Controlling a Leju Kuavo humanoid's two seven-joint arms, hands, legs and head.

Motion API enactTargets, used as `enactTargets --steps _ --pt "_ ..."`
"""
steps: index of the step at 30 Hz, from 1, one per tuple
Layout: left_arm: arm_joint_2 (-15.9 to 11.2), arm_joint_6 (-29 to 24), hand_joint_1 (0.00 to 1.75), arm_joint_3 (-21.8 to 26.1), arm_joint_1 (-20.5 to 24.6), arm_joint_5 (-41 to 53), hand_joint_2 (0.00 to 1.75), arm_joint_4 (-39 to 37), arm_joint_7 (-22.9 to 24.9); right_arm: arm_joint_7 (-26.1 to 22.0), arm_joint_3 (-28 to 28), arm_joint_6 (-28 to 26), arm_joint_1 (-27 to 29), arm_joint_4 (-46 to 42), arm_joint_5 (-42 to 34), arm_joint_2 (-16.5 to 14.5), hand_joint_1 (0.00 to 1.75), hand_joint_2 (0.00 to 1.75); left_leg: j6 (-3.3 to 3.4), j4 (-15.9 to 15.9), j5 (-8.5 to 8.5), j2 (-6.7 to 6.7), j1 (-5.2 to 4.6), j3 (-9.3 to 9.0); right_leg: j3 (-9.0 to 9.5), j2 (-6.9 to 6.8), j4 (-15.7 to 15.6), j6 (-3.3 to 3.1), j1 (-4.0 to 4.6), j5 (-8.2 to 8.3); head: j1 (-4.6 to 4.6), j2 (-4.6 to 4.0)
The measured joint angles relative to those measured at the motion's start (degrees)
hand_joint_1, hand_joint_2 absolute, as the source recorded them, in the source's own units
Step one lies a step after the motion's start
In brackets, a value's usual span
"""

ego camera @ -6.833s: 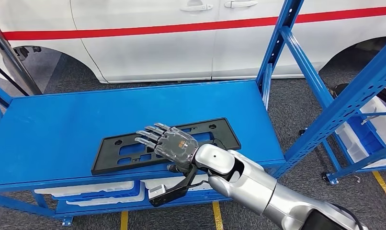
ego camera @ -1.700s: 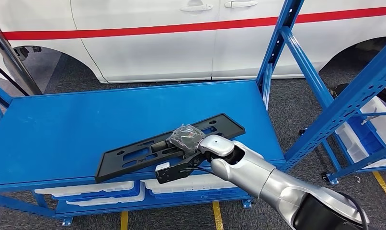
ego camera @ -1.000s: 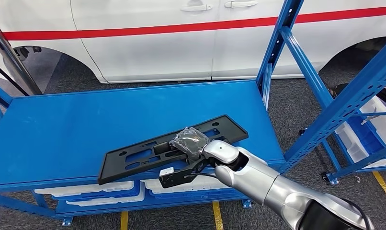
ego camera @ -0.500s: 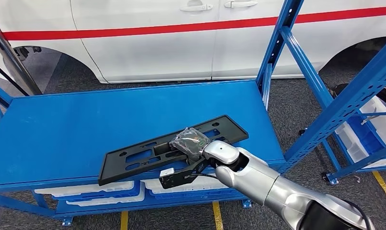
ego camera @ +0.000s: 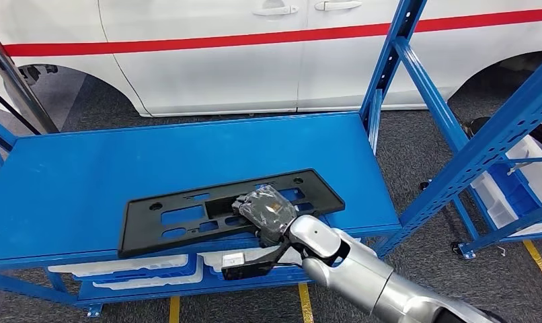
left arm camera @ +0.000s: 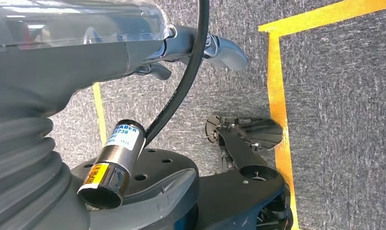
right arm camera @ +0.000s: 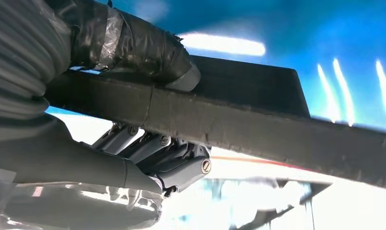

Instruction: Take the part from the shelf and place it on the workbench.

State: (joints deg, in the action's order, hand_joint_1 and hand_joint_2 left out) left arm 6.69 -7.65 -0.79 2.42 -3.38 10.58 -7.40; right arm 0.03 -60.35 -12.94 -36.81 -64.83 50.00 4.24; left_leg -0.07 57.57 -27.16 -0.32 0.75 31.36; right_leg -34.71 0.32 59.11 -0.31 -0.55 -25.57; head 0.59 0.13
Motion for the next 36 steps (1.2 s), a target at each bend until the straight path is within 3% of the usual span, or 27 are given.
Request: enactTargets --steps 14,20,24,26,28,31,32,33,34,36 --pt "0.04 0.73 0.00 -0.23 0.06 2.07 1.75 0.00 -0.60 -4.70 8.63 -22.59 12.72 -6.84 14.95 -1.80 1.75 1.75 0.00 0.00 -0.05 0.00 0.00 0.00 0.00 0.00 0.00 0.05 -0.01 -0.05 0.00 0.00" --pt "0.07 1.25 0.00 -0.78 0.14 2.71 1.75 0.00 -0.86 -4.80 10.35 -23.64 15.05 -8.19 16.52 -1.84 1.75 1.75 0.01 0.00 -0.08 0.01 0.00 0.00 0.00 0.01 0.00 0.05 -0.01 -0.06 0.00 0.00" --pt "0.07 1.40 0.00 -0.97 0.15 3.11 1.75 0.00 -0.88 -4.81 10.99 -23.84 15.64 -8.42 17.02 -2.08 1.75 1.75 0.84 0.54 -0.32 -0.01 -0.17 0.14 0.09 0.02 -0.27 0.44 -0.35 0.14 -0.01 0.00" --pt "0.15 1.40 0.00 -1.20 0.18 3.62 1.75 0.00 -0.79 -4.87 11.35 -24.09 15.91 -8.64 17.62 -2.24 1.75 1.75 1.26 -0.33 0.34 0.08 0.08 -0.26 0.38 0.05 -0.59 0.80 -0.25 0.24 -0.01 0.00" --pt "0.31 1.40 0.00 -1.49 0.33 4.05 1.75 0.00 -0.67 -4.99 11.73 -24.51 16.12 -8.96 18.18 -2.27 1.75 1.75 1.71 -2.00 1.43 0.32 0.61 -0.99 -0.08 0.06 0.93 1.25 -0.05 -1.33 0.04 0.00" --pt "0.37 1.40 0.00 -1.93 0.53 4.40 1.75 0.00 -0.46 -5.17 12.16 -25.05 16.55 -9.08 18.73 -2.21 1.75 1.75 1.94 -2.66 1.92 0.61 0.89 -1.14 -4.20 0.02 10.54 2.03 -0.51 -6.55 0.09 0.00" --pt "0.37 1.40 0.00 -2.07 0.54 4.49 1.75 0.00 -0.39 -5.20 12.25 -25.07 16.80 -9.06 18.86 -2.18 1.75 1.75 1.88 -2.50 1.88 0.64 0.96 -1.01 -5.35 0.01 13.18 2.34 -0.79 -7.27 0.09 0.00" --pt "0.38 1.40 0.00 -2.17 0.54 4.58 1.75 0.00 -0.35 -5.21 12.35 -25.07 17.03 -9.04 18.96 -2.14 1.75 1.75 1.74 -2.27 1.79 0.65 1.09 -0.88 -5.53 -0.02 13.75 2.66 -1.08 -6.78 0.08 0.00" --pt "0.39 1.40 0.00 -2.26 0.54 4.64 1.75 0.00 -0.32 -5.21 12.45 -25.07 17.17 -9.04 19.03 -2.12 1.75 1.75 1.51 -1.97 1.66 0.65 1.28 -0.75 -4.63 -0.07 12.15 2.99 -1.38 -5.32 0.09 0.00" --pt "0.41 1.40 0.00 -2.33 0.57 4.67 1.75 0.00 -0.30 -5.21 12.64 -25.07 17.20 -9.04 19.11 -2.10 1.75 1.75 0.69 -1.06 1.19 0.58 1.69 -0.38 -0.67 -0.20 4.88 3.57 -1.81 -2.00 0.11 0.00"
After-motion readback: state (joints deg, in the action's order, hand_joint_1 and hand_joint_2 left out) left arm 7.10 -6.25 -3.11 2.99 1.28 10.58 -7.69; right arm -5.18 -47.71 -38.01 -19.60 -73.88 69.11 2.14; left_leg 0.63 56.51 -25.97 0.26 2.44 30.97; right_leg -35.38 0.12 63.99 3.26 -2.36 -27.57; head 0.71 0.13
